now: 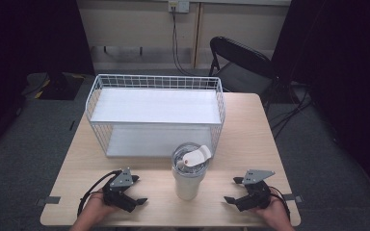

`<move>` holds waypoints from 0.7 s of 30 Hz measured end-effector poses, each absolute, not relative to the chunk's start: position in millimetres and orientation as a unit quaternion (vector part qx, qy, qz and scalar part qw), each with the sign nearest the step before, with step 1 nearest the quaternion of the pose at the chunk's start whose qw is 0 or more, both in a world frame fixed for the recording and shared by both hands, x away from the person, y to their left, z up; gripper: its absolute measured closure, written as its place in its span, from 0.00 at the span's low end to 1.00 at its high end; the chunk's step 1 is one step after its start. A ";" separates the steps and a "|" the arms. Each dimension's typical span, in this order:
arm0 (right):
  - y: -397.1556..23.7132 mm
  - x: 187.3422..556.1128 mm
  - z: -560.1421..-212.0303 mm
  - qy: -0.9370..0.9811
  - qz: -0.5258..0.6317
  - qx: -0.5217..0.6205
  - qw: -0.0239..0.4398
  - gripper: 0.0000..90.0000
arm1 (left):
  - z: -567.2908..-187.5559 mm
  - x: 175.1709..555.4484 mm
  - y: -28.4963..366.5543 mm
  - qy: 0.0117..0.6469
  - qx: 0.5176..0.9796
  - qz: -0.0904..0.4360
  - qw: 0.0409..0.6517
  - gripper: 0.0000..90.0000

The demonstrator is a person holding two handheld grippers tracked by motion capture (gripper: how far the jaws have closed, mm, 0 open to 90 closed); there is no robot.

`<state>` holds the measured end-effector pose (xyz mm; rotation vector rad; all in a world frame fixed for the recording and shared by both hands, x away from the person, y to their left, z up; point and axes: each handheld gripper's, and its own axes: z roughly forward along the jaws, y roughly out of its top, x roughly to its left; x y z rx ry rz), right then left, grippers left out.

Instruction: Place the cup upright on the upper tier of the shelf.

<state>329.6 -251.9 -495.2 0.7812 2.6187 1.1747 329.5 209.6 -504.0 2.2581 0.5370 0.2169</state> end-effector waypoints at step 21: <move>-216.5 328.9 -459.9 0.875 0.428 0.220 0.064 0.19 | -504.1 329.8 209.8 0.213 0.889 0.085 0.396 0.15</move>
